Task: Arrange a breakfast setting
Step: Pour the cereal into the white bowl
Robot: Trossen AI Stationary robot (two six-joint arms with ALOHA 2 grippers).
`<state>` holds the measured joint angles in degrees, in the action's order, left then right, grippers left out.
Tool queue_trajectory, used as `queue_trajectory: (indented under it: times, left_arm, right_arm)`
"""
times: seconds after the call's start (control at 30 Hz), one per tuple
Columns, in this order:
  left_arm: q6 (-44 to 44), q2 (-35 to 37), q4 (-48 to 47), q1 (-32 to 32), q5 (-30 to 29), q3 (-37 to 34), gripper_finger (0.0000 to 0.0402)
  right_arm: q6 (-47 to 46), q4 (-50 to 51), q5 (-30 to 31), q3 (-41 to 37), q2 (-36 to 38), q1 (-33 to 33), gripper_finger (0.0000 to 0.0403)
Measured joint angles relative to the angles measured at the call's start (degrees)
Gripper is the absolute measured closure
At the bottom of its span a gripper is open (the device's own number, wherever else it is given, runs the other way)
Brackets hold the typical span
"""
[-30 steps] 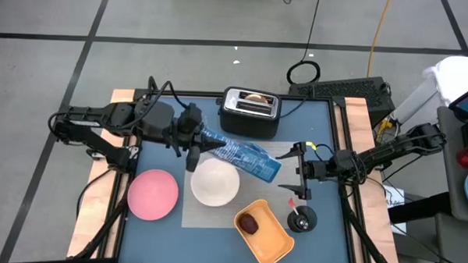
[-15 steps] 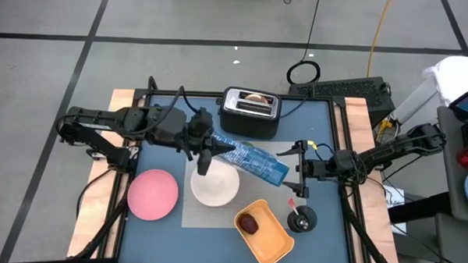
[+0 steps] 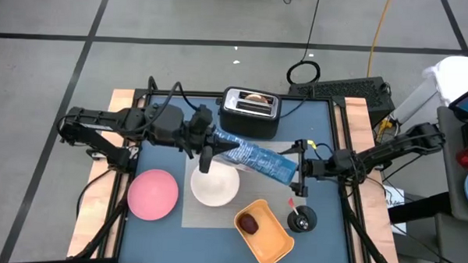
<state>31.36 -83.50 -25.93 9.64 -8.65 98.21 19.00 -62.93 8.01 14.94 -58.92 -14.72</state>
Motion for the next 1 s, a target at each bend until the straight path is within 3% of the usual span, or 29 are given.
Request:
queue_trajectory:
  times: [0.27, 0.43, 0.6, 1.0]
  left_arm:
    - [0.11, 0.02, 0.74, -0.01, -0.36, 0.00, 0.0399]
    - [0.06, 0.09, 0.91, -0.03, -0.43, 0.00, 0.0399]
    - [0.06, 0.09, 0.89, -0.01, -0.39, 0.00, 0.0399]
    - [-0.11, 0.11, 0.67, -0.03, -0.41, 0.00, 0.0399]
  right_arm:
    - [3.26, -10.55, 1.67, 0.18, -9.23, 0.04, 0.0009]
    - [5.97, -12.00, 7.23, 3.56, -15.32, 0.26, 0.0009]
    - [5.66, -12.01, 6.99, 7.33, -19.90, 1.60, 0.0009]
    - [2.28, -12.31, 6.96, 8.96, -22.23, 2.65, 0.0011]
